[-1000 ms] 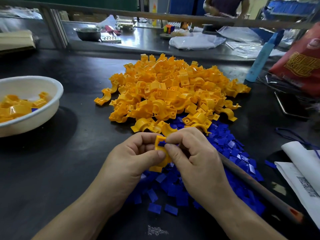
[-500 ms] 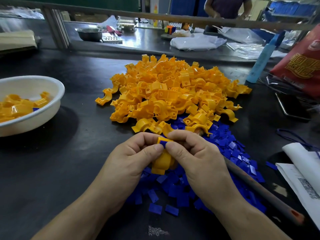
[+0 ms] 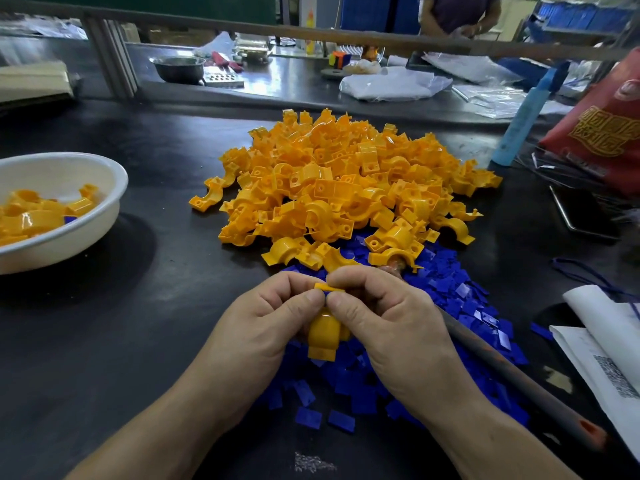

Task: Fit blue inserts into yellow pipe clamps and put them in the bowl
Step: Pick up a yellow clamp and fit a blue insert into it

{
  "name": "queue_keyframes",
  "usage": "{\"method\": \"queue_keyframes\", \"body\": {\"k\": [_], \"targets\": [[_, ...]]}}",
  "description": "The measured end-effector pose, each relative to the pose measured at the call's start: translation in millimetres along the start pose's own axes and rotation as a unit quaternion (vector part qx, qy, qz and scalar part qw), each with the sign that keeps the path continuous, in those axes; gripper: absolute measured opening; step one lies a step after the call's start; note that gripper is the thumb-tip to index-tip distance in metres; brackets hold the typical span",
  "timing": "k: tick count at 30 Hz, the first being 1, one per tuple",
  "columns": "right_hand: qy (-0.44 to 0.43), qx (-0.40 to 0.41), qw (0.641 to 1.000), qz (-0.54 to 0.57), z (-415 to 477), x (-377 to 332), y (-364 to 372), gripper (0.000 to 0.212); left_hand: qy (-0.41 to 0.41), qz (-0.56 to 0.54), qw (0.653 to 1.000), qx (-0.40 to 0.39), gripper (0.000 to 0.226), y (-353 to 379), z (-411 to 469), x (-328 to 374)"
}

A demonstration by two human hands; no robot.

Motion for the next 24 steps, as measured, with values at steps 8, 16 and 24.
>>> {"method": "queue_keyframes", "body": {"k": [8, 16, 24], "targets": [[0.002, -0.015, 1.0, -0.011, 0.6, 0.1, -1.3, 0.018, 0.0, 0.004, 1.0, 0.003, 0.023, -0.3, 0.0, 1.1], [-0.007, -0.009, 1.0, -0.028, -1.3, 0.0, -0.1, 0.014, 0.022, 0.044, 0.999, 0.009, 0.03, -0.8, -2.1, 0.9], [-0.039, 0.037, 0.994, -0.09, -2.6, 2.6, 4.7, 0.013, 0.001, 0.053, 0.998, 0.02, 0.024, -2.0, -1.1, -1.3]]}}
Point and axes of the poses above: each hand's wrist, its own z-axis towards the middle knuckle, its own y-axis out of the palm, x = y × z, the point moved 1 cm from there along z, towards the middle knuckle, and after that the axes turned 12 degrees about y, right-handed, at the moved point
